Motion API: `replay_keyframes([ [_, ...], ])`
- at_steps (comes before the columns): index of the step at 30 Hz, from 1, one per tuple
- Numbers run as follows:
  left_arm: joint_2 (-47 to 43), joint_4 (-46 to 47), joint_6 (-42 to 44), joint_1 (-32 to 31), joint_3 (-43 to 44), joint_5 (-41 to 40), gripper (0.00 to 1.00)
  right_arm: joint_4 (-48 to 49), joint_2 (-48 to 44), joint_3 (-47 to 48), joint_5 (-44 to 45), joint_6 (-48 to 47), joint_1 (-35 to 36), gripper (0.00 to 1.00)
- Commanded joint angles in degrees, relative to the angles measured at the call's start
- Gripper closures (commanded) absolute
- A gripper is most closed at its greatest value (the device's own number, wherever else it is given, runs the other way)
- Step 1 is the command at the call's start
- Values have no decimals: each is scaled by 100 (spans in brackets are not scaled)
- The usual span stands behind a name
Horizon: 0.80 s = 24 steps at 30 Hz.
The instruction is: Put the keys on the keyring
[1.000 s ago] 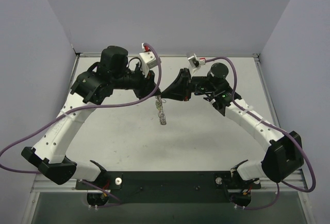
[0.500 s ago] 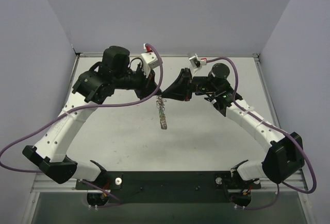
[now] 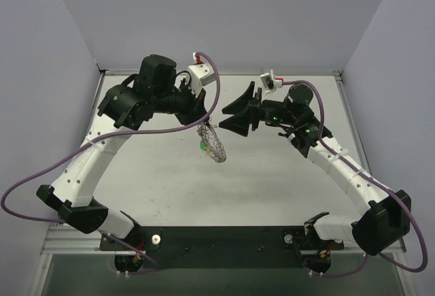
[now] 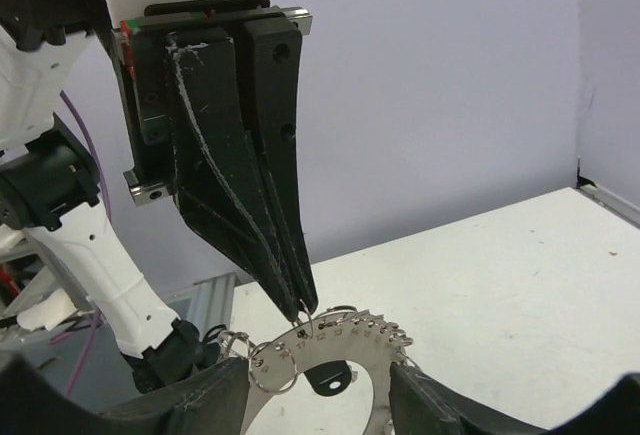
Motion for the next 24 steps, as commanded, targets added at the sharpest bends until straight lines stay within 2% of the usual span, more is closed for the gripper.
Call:
replay_keyframes([
  [1, 338, -787, 159, -143, 767, -535, 100, -326, -309, 117, 343, -639, 5, 38],
  [4, 489, -1072, 309, -345, 952, -711, 100, -370, -196, 160, 247, -701, 5, 37],
  [9, 612, -1212, 441, -539, 1163, -492, 100, -527, 77, 389, -350, -806, 101, 43],
  [15, 726, -1212, 432, -539, 1286, -412, 100, -1240, 113, 627, -237, -1307, 260, 44],
  [18, 788, -1221, 388, -556, 1330, -473, 100, -1353, -10, 591, 131, -1307, 260, 44],
  [20, 840, -1195, 301, -556, 1356, -648, 100, -1485, -203, 557, 710, -1316, 260, 44],
  [24, 902, -1055, 81, -556, 1348, -992, 100, -1600, -739, 250, 1835, -1237, 382, 38],
])
